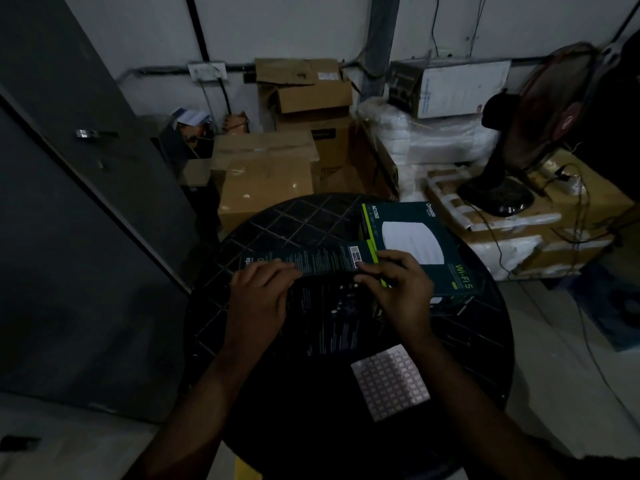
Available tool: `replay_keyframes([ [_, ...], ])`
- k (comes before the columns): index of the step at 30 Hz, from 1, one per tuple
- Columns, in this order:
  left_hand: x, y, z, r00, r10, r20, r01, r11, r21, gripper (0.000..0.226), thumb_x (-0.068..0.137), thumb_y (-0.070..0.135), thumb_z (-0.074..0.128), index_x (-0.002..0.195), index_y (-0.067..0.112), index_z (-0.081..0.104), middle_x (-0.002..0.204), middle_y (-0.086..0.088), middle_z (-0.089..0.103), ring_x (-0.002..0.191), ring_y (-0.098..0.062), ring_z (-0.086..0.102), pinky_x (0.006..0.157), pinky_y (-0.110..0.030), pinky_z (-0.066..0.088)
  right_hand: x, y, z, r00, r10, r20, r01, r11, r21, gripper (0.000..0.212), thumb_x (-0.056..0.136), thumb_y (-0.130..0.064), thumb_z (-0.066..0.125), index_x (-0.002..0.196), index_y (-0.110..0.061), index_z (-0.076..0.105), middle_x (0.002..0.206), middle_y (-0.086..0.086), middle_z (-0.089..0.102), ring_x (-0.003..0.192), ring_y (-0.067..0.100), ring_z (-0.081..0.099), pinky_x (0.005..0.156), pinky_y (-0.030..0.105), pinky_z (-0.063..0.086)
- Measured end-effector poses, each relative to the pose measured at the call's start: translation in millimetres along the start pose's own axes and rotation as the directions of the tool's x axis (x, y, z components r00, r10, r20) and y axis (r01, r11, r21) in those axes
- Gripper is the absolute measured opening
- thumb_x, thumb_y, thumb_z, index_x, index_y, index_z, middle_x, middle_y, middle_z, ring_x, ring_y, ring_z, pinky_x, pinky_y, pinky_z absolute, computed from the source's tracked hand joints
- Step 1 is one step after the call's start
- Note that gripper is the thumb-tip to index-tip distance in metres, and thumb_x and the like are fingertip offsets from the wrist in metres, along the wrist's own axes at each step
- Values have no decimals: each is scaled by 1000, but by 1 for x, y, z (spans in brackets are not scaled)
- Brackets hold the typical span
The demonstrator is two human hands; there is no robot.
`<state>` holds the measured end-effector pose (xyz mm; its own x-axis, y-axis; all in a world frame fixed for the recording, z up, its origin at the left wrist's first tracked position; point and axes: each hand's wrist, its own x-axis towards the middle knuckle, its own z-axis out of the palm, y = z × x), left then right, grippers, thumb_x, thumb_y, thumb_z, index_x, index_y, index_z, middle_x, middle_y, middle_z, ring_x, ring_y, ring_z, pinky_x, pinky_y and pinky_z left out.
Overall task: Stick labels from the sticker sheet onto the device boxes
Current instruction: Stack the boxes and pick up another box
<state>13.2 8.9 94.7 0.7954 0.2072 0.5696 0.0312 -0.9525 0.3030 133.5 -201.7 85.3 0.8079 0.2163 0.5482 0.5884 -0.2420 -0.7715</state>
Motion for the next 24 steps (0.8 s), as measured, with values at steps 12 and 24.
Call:
replay_keyframes([
  [12, -7, 37, 24, 974, -19, 227, -71, 921, 383, 78, 90, 52, 57, 155, 39, 17, 162, -13, 21, 148, -38, 19, 116, -62, 11, -32, 28, -14, 976, 20, 219, -9, 999, -51, 67, 92, 2, 66, 150, -23, 46, 153, -5, 49, 138, 7, 48, 111, 20, 41],
  [24, -8, 34, 27, 980, -2, 197, -77, 916, 395, 77, 90, 56, 57, 155, 40, 18, 161, -13, 23, 148, -37, 20, 117, -62, 10, -138, 144, -24, 462, 853, 243, -372, 434, -820, 81, 84, -52, 72, 150, -23, 35, 150, 9, 39, 137, 33, 37, 107, 48, 38],
])
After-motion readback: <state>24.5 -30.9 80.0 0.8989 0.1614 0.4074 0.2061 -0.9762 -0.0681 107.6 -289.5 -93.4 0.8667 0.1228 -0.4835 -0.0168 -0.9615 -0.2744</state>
